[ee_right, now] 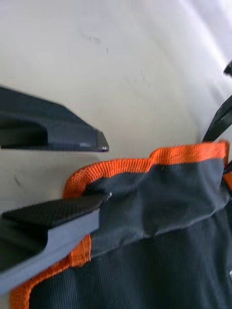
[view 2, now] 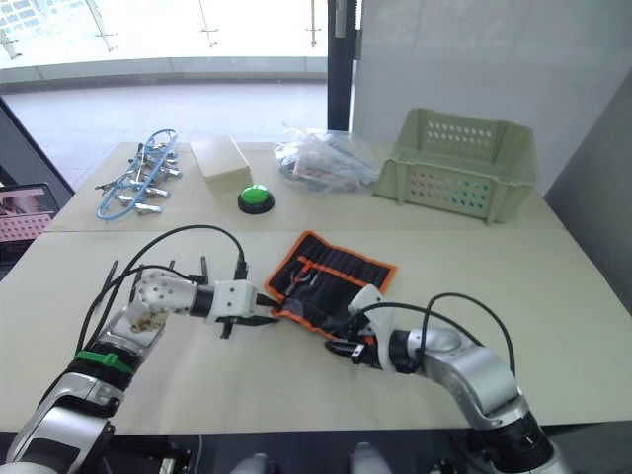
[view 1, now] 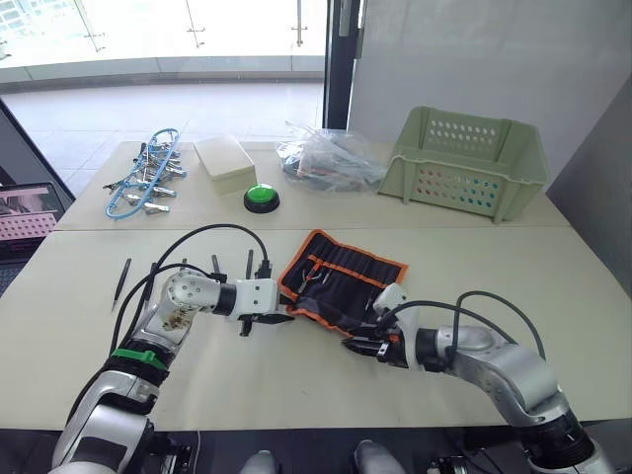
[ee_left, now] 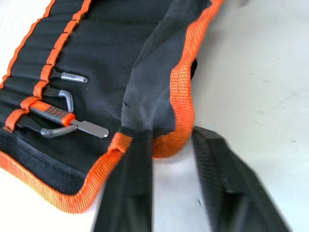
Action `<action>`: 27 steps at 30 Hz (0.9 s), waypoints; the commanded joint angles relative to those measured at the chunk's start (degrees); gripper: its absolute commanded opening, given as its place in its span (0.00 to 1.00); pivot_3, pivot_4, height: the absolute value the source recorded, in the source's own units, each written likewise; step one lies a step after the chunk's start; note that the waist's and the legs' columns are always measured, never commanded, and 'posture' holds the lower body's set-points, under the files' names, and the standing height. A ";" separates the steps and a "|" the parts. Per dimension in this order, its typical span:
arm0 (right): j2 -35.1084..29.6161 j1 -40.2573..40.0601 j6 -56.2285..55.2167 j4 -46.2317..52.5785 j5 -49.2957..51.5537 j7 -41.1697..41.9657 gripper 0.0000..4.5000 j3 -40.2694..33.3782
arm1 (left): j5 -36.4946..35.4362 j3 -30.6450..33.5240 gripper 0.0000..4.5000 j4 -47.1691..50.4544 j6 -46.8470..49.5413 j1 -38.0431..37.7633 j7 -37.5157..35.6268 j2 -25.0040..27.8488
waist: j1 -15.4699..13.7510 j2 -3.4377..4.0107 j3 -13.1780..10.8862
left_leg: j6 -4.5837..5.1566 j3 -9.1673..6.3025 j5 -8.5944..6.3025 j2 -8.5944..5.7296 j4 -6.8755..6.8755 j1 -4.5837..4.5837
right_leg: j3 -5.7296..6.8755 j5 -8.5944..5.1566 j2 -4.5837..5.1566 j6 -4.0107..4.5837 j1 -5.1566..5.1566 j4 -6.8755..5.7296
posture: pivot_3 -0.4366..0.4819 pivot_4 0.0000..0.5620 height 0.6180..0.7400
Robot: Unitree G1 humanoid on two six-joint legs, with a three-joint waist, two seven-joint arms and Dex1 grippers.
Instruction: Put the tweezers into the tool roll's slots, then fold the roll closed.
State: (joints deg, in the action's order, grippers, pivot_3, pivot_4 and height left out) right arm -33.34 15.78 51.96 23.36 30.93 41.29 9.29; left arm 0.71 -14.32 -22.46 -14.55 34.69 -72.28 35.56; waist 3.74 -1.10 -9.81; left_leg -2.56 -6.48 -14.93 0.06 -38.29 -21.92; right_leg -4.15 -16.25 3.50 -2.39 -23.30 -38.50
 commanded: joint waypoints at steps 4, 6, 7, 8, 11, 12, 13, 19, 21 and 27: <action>1.22 -0.91 5.06 2.36 14.65 2.36 0.87 -12.48 | -17.48 9.87 0.84 16.92 18.95 -6.45 -1.37 3.60 | -0.02 0.00 0.00 | 0.00 -0.01 0.00 0.03 0.00 0.01 | 0.00 0.00 -0.01 0.00 0.00 -0.04 | 0.48 0.27 1.00; 3.41 0.24 5.81 1.55 18.08 0.21 0.87 -16.16 | -23.58 12.87 0.99 21.99 26.61 -8.30 0.63 2.98 | -0.04 0.00 0.00 | 0.00 -0.02 0.00 0.04 0.00 0.00 | 0.00 0.00 -0.01 0.00 0.01 -0.04 | 0.48 0.27 1.00; 4.43 1.11 5.05 0.62 17.86 -1.16 0.87 -17.05 | -25.31 14.26 0.99 23.32 28.96 -8.63 3.10 1.75 | -0.07 0.00 0.00 | 0.00 -0.03 0.00 0.05 0.00 0.01 | 0.00 0.00 0.00 0.00 0.03 -0.04 | 0.48 0.27 1.00; 5.13 1.92 3.68 -0.37 16.57 -2.34 0.87 -17.08 | -26.62 15.24 0.99 24.29 31.04 -8.70 5.52 0.44 | -0.23 0.00 0.00 | 0.00 -0.03 0.00 0.04 -0.01 0.03 | 0.00 0.00 0.00 0.00 0.05 -0.03 | 0.48 0.27 1.00; 7.16 3.31 -3.20 -2.89 9.85 -5.63 0.66 -14.99 | -27.71 15.53 0.86 27.09 35.97 -8.63 11.65 -3.13 | -0.91 0.00 0.00 | 0.00 -0.02 0.00 0.02 -0.05 0.13 | 0.00 0.00 0.00 -0.01 0.15 -0.03 | 0.48 0.27 1.00; 7.73 3.71 -6.08 -4.17 6.32 -7.10 0.60 -13.20 | -26.45 14.49 0.80 27.67 36.75 -8.82 13.86 -4.32 | -1.01 0.00 0.00 | 0.00 -0.02 0.00 0.02 -0.05 0.16 | 0.00 0.00 0.00 -0.01 0.17 -0.03 | 0.48 0.27 1.00; 8.09 3.97 -8.03 -5.13 3.92 -7.99 0.52 -11.97 | -25.53 13.74 0.73 28.10 37.33 -8.95 15.38 -5.06 | -1.11 0.00 0.00 | 0.00 -0.01 0.00 0.02 -0.05 0.15 | -0.01 0.00 0.00 -0.01 0.15 -0.04 | 0.48 0.27 1.00; 13.84 3.69 -18.71 -9.45 -5.85 -9.59 0.08 -3.32 | -20.09 9.59 0.29 27.06 41.95 -7.71 29.06 -14.12 | -1.20 0.00 0.00 | -0.01 -0.01 0.00 0.00 -0.05 0.09 | -0.03 0.01 0.01 0.01 0.06 -0.11 | 0.48 0.27 1.00; 13.95 2.82 -15.66 -9.81 -4.45 -7.43 0.00 -1.55 | -18.28 7.52 0.16 26.82 42.16 -7.94 30.19 -14.95 | -1.14 0.00 0.00 | -0.01 -0.01 0.00 0.00 -0.04 0.10 | -0.03 0.01 0.01 0.01 0.04 -0.13 | 0.48 0.27 1.00; 13.93 -0.85 -16.90 -11.02 -8.52 -7.52 0.00 2.47 | -12.29 1.95 0.01 23.27 42.71 -10.82 33.37 -15.10 | -1.21 0.00 0.00 | -0.01 -0.01 0.00 -0.02 -0.02 0.15 | -0.04 0.01 0.01 0.01 0.09 -0.10 | 0.48 0.27 1.00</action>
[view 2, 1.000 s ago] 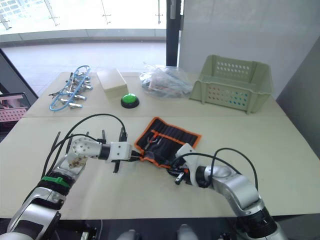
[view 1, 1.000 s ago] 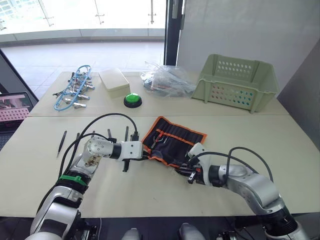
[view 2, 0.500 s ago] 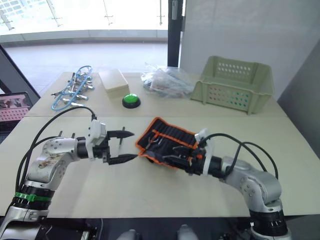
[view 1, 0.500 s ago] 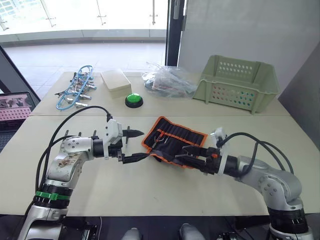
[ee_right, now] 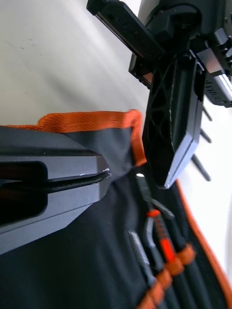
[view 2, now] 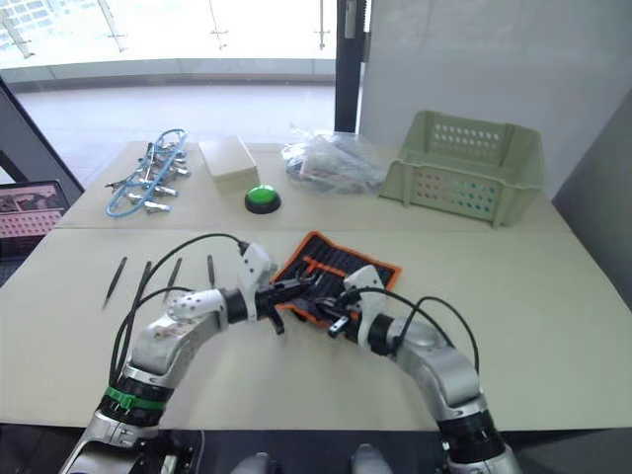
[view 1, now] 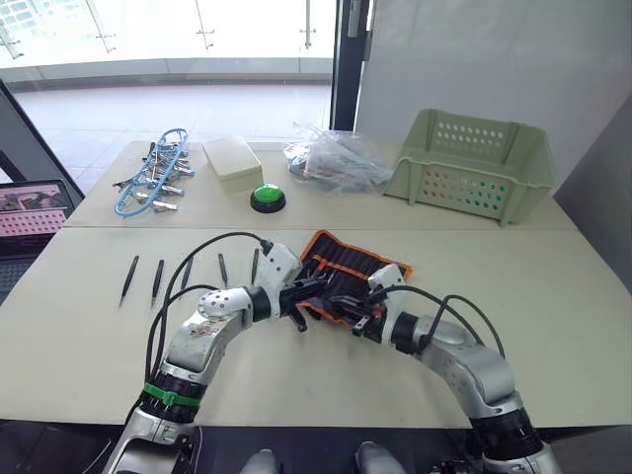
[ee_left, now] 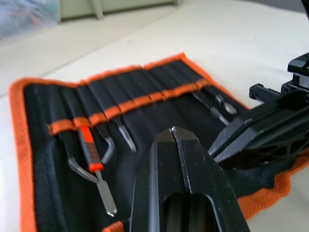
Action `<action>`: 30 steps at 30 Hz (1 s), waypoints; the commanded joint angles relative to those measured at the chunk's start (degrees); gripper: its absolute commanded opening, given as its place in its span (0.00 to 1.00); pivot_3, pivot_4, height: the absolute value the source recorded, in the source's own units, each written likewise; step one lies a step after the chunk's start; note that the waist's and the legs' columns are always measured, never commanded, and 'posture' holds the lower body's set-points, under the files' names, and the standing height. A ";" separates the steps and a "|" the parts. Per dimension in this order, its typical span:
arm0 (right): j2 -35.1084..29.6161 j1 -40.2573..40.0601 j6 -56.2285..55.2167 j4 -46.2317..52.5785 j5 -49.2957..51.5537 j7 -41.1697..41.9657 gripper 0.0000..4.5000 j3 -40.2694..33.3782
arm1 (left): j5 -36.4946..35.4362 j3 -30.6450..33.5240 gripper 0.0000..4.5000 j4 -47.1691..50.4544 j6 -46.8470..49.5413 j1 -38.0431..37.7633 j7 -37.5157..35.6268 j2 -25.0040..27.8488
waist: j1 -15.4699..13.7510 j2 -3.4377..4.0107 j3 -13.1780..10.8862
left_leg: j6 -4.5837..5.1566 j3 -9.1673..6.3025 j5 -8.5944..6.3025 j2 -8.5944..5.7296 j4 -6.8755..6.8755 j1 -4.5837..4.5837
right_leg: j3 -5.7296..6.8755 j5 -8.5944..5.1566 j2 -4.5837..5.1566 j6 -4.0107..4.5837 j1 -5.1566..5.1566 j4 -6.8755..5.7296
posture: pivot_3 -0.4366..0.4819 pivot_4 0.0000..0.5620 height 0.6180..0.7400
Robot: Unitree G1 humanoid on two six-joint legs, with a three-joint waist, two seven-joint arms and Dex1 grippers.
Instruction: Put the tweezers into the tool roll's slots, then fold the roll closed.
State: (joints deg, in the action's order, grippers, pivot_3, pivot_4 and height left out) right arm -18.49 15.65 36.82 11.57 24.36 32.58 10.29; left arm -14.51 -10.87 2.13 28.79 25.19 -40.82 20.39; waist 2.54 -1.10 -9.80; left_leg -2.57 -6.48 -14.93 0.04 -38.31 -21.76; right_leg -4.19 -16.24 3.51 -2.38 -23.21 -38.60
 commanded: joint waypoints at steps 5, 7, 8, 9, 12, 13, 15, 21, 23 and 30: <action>-3.68 -3.55 -3.17 0.13 -4.33 3.66 0.00 3.10 | 6.36 -1.35 0.01 -5.75 -5.68 -4.69 4.11 0.27 | -0.07 -0.02 0.11 | 0.00 0.00 0.00 0.01 0.01 0.21 | 0.01 0.00 -0.01 0.00 0.18 0.04 | 0.48 0.27 1.00; -4.32 -3.90 -3.04 0.02 -4.44 4.49 0.00 3.29 | 6.47 -0.42 0.01 -7.36 -8.67 -5.64 4.51 -0.16 | 0.02 -0.01 0.13 | 0.00 0.01 0.00 0.02 0.10 0.52 | 0.01 -0.01 -0.01 -0.01 0.51 0.16 | 0.48 0.27 1.00; -4.75 -4.02 -3.23 -0.23 -4.78 4.89 0.00 3.39 | 5.93 0.23 0.01 -8.14 -9.84 -6.03 4.35 -0.60 | 0.06 -0.01 0.14 | 0.00 0.02 -0.01 0.04 0.17 0.71 | 0.01 -0.02 -0.01 -0.02 0.73 0.25 | 0.48 0.27 1.00; -5.07 -4.21 -3.49 -0.50 -5.03 5.24 0.00 3.36 | 5.53 0.65 0.01 -8.79 -10.85 -6.25 4.20 -0.91 | 0.06 -0.01 0.16 | 0.00 0.02 -0.01 0.08 0.29 0.90 | 0.02 -0.02 -0.04 -0.02 0.94 0.45 | 0.48 0.27 1.00; -6.56 -5.20 -4.15 -0.81 -4.95 7.11 0.00 2.97 | 4.58 1.72 0.01 -10.33 -12.72 -6.70 3.61 -1.74 | 0.02 -0.02 0.27 | 0.00 0.03 -0.01 0.08 0.38 1.04 | 0.02 -0.02 -0.04 -0.03 1.07 0.50 | 0.48 0.27 1.00; -7.50 -5.74 -4.25 -0.34 -4.35 8.66 0.00 2.70 | 4.10 2.08 0.01 -10.54 -12.98 -6.79 3.43 -2.01 | 0.00 -0.02 0.31 | 0.00 0.03 0.00 0.08 0.38 1.04 | 0.02 -0.02 -0.04 -0.03 1.07 0.50 | 0.48 0.27 1.00; -8.78 -6.74 -4.05 1.85 -1.89 11.53 0.00 1.47 | 3.33 2.42 0.01 -10.60 -13.41 -6.86 2.89 -2.24 | -0.05 -0.05 0.35 | 0.00 0.04 -0.01 0.07 0.38 1.03 | 0.02 -0.02 -0.02 -0.03 1.08 0.52 | 0.48 0.27 1.00; -7.46 -4.22 -2.97 6.15 5.65 14.48 0.00 -2.92 | 3.08 1.56 0.01 -10.10 -14.64 -6.91 0.39 -2.03 | 0.23 -0.05 0.34 | 0.00 0.04 -0.01 0.10 0.39 1.02 | 0.02 -0.02 -0.05 -0.03 1.06 0.51 | 0.48 0.27 1.00; -5.30 -1.18 -4.14 3.32 5.02 12.65 0.00 -3.76 | 4.21 1.21 0.01 -10.56 -14.77 -6.33 0.70 -1.68 | 0.21 -0.05 0.34 | 0.00 0.04 -0.01 0.10 0.40 1.02 | 0.02 -0.02 -0.06 -0.03 1.05 0.51 | 0.48 0.27 1.00; -2.82 3.73 -9.73 -7.43 -3.89 12.03 0.00 1.74 | 4.25 2.05 0.01 -11.45 -14.34 -4.69 1.40 -1.98 | -0.13 -0.04 0.34 | 0.00 0.04 -0.01 0.08 0.41 0.98 | 0.03 -0.02 -0.03 -0.03 1.02 0.56 | 0.48 0.27 1.00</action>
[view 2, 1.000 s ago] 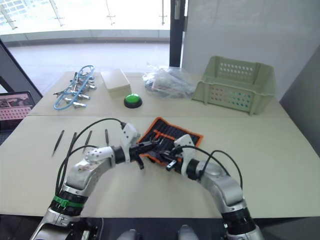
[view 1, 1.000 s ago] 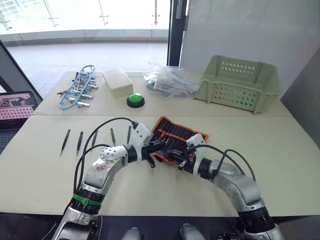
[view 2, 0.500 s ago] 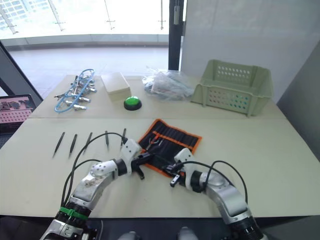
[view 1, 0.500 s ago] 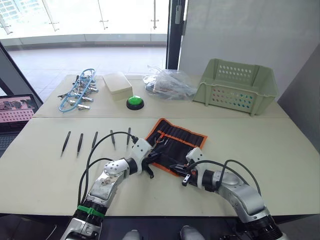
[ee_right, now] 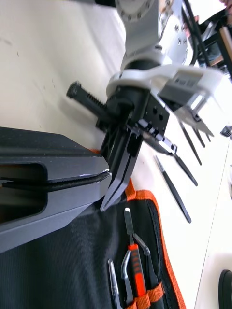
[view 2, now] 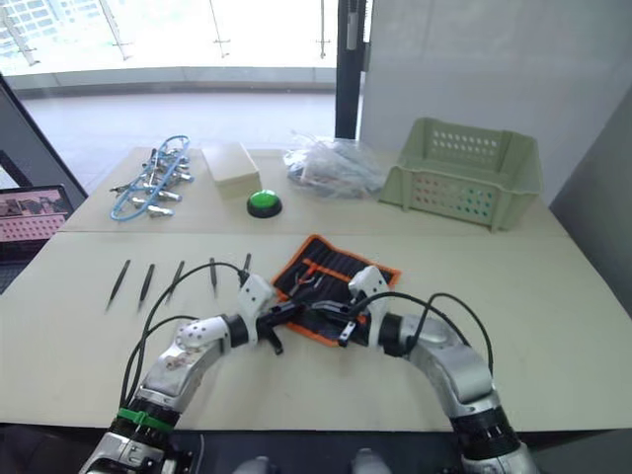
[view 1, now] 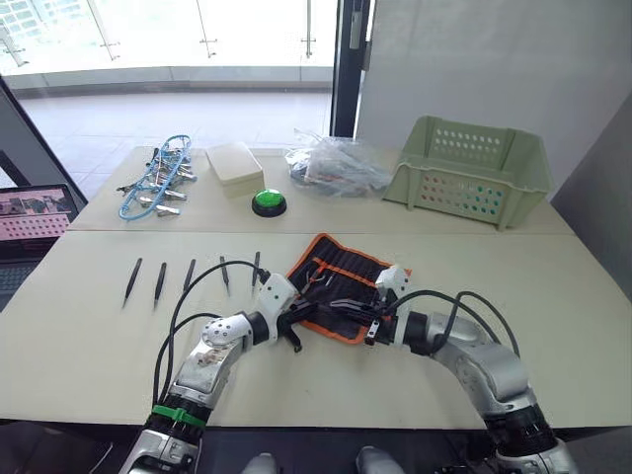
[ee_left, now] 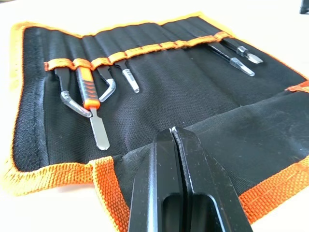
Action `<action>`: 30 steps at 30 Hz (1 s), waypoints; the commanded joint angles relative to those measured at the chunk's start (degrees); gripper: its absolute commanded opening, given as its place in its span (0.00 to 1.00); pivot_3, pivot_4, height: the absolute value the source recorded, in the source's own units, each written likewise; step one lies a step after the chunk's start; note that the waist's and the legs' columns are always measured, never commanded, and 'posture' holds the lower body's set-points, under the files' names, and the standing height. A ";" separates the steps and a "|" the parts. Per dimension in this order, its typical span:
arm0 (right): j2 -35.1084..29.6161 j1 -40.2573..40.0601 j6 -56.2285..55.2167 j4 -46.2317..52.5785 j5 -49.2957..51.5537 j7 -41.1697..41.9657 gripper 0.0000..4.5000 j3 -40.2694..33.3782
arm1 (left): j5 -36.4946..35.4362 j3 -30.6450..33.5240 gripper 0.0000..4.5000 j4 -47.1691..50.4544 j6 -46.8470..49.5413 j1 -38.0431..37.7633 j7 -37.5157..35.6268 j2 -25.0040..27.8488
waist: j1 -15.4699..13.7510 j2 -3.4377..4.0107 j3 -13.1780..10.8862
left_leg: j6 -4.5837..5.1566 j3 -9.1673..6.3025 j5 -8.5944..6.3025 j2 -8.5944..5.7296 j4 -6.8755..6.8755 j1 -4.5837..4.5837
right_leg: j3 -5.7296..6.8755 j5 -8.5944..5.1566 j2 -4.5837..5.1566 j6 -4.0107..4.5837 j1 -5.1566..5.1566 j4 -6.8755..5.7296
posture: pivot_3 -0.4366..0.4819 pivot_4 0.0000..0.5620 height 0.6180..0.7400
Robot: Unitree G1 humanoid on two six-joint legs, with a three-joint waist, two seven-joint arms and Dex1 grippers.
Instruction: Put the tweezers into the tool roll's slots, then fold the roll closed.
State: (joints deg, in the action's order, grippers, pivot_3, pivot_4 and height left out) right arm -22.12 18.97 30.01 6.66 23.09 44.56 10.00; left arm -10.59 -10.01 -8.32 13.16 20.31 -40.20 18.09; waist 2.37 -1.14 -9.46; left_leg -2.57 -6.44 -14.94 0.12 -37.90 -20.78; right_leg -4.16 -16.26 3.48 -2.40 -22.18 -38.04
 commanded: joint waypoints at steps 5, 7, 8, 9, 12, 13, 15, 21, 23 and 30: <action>1.34 -3.78 -3.86 -2.34 -3.20 1.77 0.00 3.71 | -0.05 1.23 0.01 -0.19 1.74 -0.41 0.38 0.19 | -0.02 0.00 0.00 | 0.00 0.00 0.00 0.00 0.00 -0.05 | 0.00 0.00 0.00 0.00 -0.06 -0.02 | 0.48 0.27 1.00; 0.63 -6.34 -4.42 -1.06 -2.75 3.27 0.00 3.60 | -0.08 1.27 0.01 -0.20 1.69 -0.60 0.30 0.28 | -0.02 0.01 0.00 | 0.00 0.00 0.00 0.00 0.00 -0.06 | 0.00 0.00 0.01 0.00 -0.05 0.01 | 0.48 0.27 1.00; 0.32 -7.05 -4.62 -0.71 -2.76 3.81 0.00 3.53 | -0.07 1.26 0.01 -0.24 1.63 -0.64 0.25 0.32 | -0.04 0.00 0.00 | 0.00 0.00 0.00 0.00 0.01 -0.05 | 0.01 0.00 0.01 0.00 -0.04 0.01 | 0.48 0.27 1.00; -0.20 -7.88 -4.86 -0.56 -2.81 4.45 0.00 3.41 | -0.04 1.23 0.01 -0.36 1.56 -0.61 0.19 0.37 | 0.00 0.00 0.00 | 0.00 -0.01 0.00 0.00 0.01 -0.05 | 0.01 0.00 0.01 -0.01 -0.04 0.01 | 0.48 0.27 1.00; -2.51 -9.76 -6.64 -2.51 -4.97 5.55 0.00 3.26 | 0.10 1.13 0.01 -1.38 1.05 -0.05 -0.38 0.59 | -0.02 0.00 0.00 | 0.00 -0.01 0.00 0.00 0.01 -0.02 | 0.01 -0.01 0.01 -0.01 0.00 0.01 | 0.48 0.27 1.00; -3.07 -9.78 -7.15 -3.17 -5.82 5.48 0.00 3.37 | 0.20 1.08 0.01 -1.67 0.87 0.20 -0.61 0.73 | -0.03 0.00 0.00 | 0.00 -0.01 0.00 0.00 0.01 -0.01 | 0.01 -0.01 0.01 -0.01 0.01 0.02 | 0.48 0.27 1.00; -3.03 -9.40 -8.18 -3.89 -6.25 4.88 0.00 2.88 | 0.11 1.56 0.01 -2.07 1.09 0.62 -0.35 0.80 | -0.05 -0.01 0.01 | 0.00 0.00 0.00 0.00 0.01 0.02 | 0.02 -0.01 0.01 -0.02 0.05 0.03 | 0.48 0.27 1.00; -3.14 -9.16 -7.42 -0.22 -2.93 6.64 0.00 1.83 | -2.67 4.10 0.01 0.40 1.10 0.49 -3.44 3.17 | 0.04 -0.04 0.02 | 0.00 0.00 0.00 0.00 0.01 0.03 | 0.01 -0.01 0.01 -0.02 0.05 0.02 | 0.48 0.27 1.00; -3.00 -9.45 -5.30 3.12 0.92 7.54 0.00 0.07 | -5.50 5.60 0.01 2.60 1.96 0.25 -5.72 4.11 | 0.04 -0.03 0.01 | 0.00 0.00 0.00 0.00 0.01 -0.02 | 0.01 -0.01 0.00 -0.02 -0.01 0.02 | 0.48 0.27 1.00; -7.41 -6.71 4.22 9.82 13.23 8.41 0.00 -10.34 | -14.10 13.97 0.01 17.05 8.67 -5.07 -7.68 10.23 | 0.04 -0.05 -0.10 | 0.00 -0.04 0.00 -0.02 0.02 -0.36 | 0.02 0.00 0.06 -0.01 -0.29 0.08 | 0.48 0.27 1.00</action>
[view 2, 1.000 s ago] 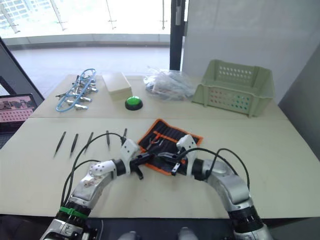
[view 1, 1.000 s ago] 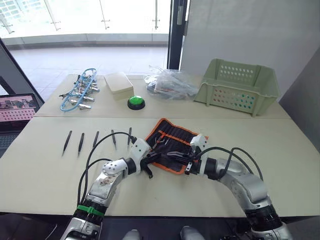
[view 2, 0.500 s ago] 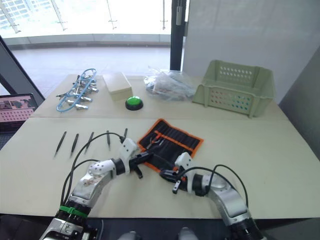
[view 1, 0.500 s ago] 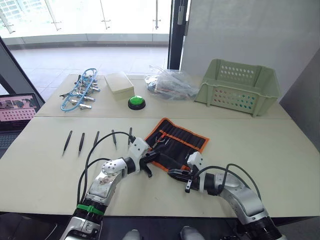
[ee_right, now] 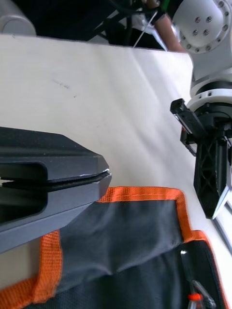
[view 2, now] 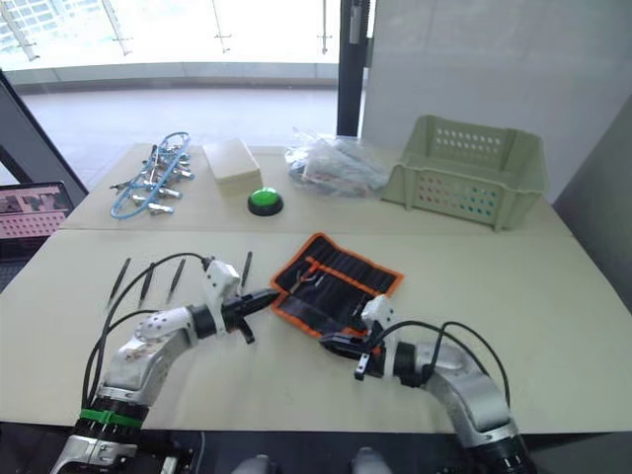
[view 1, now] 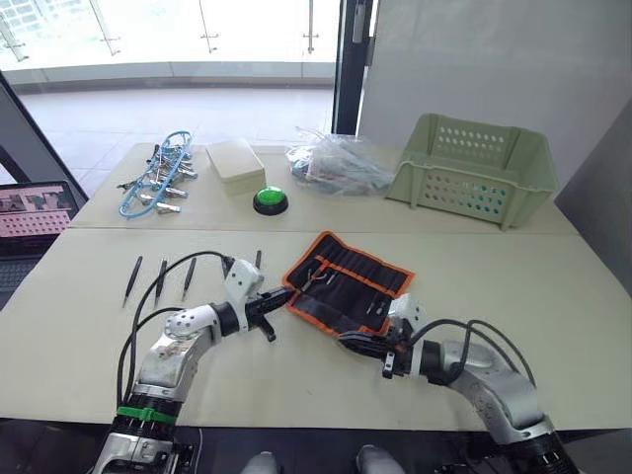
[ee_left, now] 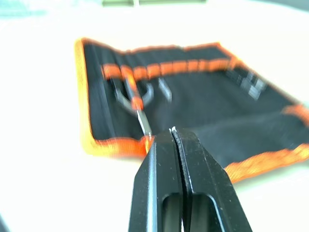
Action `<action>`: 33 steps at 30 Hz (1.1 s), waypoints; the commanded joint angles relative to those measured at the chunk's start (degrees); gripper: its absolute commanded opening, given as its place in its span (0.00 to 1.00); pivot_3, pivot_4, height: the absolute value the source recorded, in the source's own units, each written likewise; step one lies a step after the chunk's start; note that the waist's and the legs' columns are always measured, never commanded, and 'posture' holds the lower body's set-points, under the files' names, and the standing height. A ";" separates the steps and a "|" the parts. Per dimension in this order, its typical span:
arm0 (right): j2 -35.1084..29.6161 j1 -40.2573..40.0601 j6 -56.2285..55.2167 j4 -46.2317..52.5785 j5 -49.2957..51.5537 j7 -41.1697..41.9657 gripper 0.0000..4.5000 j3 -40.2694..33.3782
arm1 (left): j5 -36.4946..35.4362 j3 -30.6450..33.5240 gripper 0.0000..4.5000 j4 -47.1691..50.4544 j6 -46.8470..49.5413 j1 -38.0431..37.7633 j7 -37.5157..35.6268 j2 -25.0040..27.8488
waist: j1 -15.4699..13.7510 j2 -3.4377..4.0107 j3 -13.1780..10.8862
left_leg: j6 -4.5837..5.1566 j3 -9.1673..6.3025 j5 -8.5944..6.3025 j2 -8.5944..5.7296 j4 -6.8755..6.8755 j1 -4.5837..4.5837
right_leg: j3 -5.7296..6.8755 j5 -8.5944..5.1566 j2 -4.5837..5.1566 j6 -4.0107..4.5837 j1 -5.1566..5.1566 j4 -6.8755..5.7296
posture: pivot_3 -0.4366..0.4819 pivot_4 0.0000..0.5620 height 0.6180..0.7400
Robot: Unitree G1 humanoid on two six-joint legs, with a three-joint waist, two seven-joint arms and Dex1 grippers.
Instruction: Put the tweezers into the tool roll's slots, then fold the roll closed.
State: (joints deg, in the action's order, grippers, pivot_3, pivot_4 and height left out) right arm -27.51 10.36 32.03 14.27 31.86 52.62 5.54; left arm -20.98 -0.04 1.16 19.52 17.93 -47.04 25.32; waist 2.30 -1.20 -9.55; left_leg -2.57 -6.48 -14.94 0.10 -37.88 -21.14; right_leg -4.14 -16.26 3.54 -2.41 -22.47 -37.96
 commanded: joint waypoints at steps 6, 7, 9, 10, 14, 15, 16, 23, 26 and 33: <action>-7.30 7.09 1.92 -5.77 3.38 0.84 0.00 -11.09 | -8.74 12.38 0.01 16.76 6.05 -11.57 0.79 7.83 | 0.19 0.02 -0.07 | 0.00 0.03 0.00 0.05 0.08 0.04 | -0.01 0.00 -0.03 0.00 -0.01 0.03 | 0.48 0.27 1.00; -8.07 7.73 0.99 -7.42 2.68 1.47 0.00 -11.23 | -9.62 13.79 0.01 17.72 6.63 -12.93 1.26 8.17 | 0.19 0.02 -0.09 | 0.00 0.03 0.00 0.05 0.08 0.04 | 0.00 0.00 -0.03 0.00 -0.01 0.05 | 0.48 0.27 1.00; -10.00 9.19 -2.56 -11.98 0.26 3.90 0.00 -10.97 | -10.77 19.46 0.13 20.31 6.72 -19.60 1.95 9.01 | 0.11 0.02 -0.11 | 0.00 0.03 0.00 0.05 0.08 0.03 | 0.01 0.00 -0.02 0.00 0.00 0.05 | 0.48 0.27 1.00; -10.50 9.65 -3.96 -13.38 -0.64 4.87 0.00 -10.76 | -11.16 21.23 0.19 21.17 6.66 -21.83 2.14 9.25 | 0.17 0.06 -0.14 | 0.01 0.05 -0.01 0.07 0.09 0.02 | 0.00 0.00 -0.03 0.00 0.00 0.12 | 0.48 0.27 1.00; -11.73 12.38 -7.42 -18.95 -1.90 9.87 0.13 -9.85 | -10.86 29.92 0.48 23.20 2.22 -31.80 3.72 7.10 | 0.33 0.06 -0.19 | 0.04 0.11 -0.03 0.09 0.11 0.00 | -0.02 0.00 -0.02 0.01 0.00 0.23 | 0.48 0.27 1.00; -11.92 13.95 -8.04 -21.10 -1.99 11.34 0.20 -9.86 | -10.55 33.88 0.56 23.31 -0.73 -35.49 4.50 5.03 | 0.37 0.07 -0.20 | 0.04 0.15 -0.03 0.10 0.11 0.01 | -0.05 0.00 -0.01 0.01 0.00 0.25 | 0.48 0.27 1.00; -11.98 15.03 -8.47 -22.57 -2.06 12.28 0.27 -9.90 | -10.45 36.29 0.62 23.32 -2.78 -37.77 5.04 3.66 | 0.69 0.08 -0.21 | 0.04 0.19 -0.04 0.12 0.12 0.02 | -0.07 0.01 -0.01 0.02 0.01 0.28 | 0.48 0.27 1.00; -14.02 20.80 -8.16 -30.07 -3.00 21.13 0.79 -8.06 | -12.04 44.08 1.00 21.83 -9.15 -49.85 8.17 -5.09 | -0.61 0.05 -0.26 | 0.04 0.23 -0.04 0.18 0.12 0.03 | -0.01 0.03 -0.03 0.05 0.14 0.48 | 0.48 0.27 1.00; -14.54 22.62 -7.08 -31.67 -2.88 23.89 0.99 -7.72 | -12.61 45.49 1.00 20.89 -10.92 -52.06 9.88 -8.39 | -0.60 0.05 -0.27 | 0.04 0.23 -0.05 0.20 0.11 0.01 | 0.00 0.06 -0.03 0.00 0.22 0.79 | 0.48 0.27 1.00; -14.71 22.79 -8.96 -31.59 -3.23 26.79 0.99 -8.16 | -12.94 45.72 1.00 20.12 -14.25 -53.71 13.57 -13.42 | -0.40 0.02 -0.29 | 0.04 0.25 -0.05 0.21 0.11 -0.03 | 0.00 0.08 -0.04 -0.03 0.22 0.84 | 0.48 0.27 1.00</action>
State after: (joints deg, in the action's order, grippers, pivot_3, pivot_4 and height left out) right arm -41.46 32.74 23.93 -18.48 28.21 78.58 -1.19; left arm -33.46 44.39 21.14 7.25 -35.45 -34.23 11.25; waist 1.90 -1.17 -9.83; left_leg -2.54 -6.25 -14.99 0.31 -37.77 -21.16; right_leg -4.13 -16.18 3.48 -2.45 -22.26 -37.13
